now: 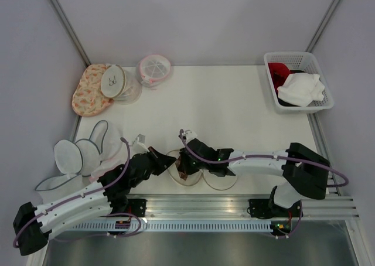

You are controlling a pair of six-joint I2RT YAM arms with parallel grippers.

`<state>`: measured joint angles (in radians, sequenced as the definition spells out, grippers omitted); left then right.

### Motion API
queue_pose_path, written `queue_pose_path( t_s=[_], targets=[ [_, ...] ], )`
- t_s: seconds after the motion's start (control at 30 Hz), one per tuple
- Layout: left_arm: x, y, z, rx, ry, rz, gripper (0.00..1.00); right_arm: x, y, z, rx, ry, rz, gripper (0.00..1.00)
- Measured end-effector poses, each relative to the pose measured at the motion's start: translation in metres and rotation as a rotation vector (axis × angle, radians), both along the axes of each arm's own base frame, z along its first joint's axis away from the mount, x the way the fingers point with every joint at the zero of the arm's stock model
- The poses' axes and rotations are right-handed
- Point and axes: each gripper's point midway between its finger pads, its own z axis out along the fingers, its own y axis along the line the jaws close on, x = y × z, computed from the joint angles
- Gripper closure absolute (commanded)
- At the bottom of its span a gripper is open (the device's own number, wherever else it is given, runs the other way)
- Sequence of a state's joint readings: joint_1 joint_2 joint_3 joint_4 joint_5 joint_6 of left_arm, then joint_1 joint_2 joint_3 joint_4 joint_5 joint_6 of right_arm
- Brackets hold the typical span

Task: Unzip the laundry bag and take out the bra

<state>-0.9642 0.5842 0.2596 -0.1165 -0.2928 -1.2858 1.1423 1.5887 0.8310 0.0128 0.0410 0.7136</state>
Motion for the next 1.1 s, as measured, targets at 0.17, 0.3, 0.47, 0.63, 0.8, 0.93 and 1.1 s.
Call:
queue_pose_path(
  t_s=[0.17, 0.3, 0.47, 0.63, 0.8, 0.93, 1.1],
  targets=[
    [0.002, 0.004, -0.002, 0.015, 0.000, 0.019, 0.98, -0.009, -0.016, 0.069, 0.100, -0.070, 0.040, 1.00],
    [0.003, 0.005, -0.008, 0.035, 0.008, 0.028, 0.98, -0.024, -0.028, 0.110, 0.179, -0.095, 0.098, 1.00],
    [0.003, 0.005, -0.021, 0.079, 0.037, 0.028, 0.98, -0.035, -0.042, 0.130, 0.208, -0.110, 0.136, 1.00],
    [0.002, 0.006, -0.032, 0.116, 0.062, 0.026, 0.98, -0.037, -0.048, 0.181, 0.351, -0.217, 0.153, 1.00],
    [0.002, 0.006, -0.034, 0.123, 0.069, 0.023, 0.98, -0.010, -0.038, 0.254, 0.403, -0.382, 0.107, 1.00],
    [0.001, 0.005, -0.030, 0.108, 0.061, 0.018, 0.98, 0.033, -0.041, 0.311, 0.391, -0.528, -0.037, 1.00],
    [0.001, 0.006, -0.018, 0.078, 0.033, 0.019, 0.98, 0.094, -0.076, 0.346, 0.294, -0.657, -0.265, 1.00]
  ],
)
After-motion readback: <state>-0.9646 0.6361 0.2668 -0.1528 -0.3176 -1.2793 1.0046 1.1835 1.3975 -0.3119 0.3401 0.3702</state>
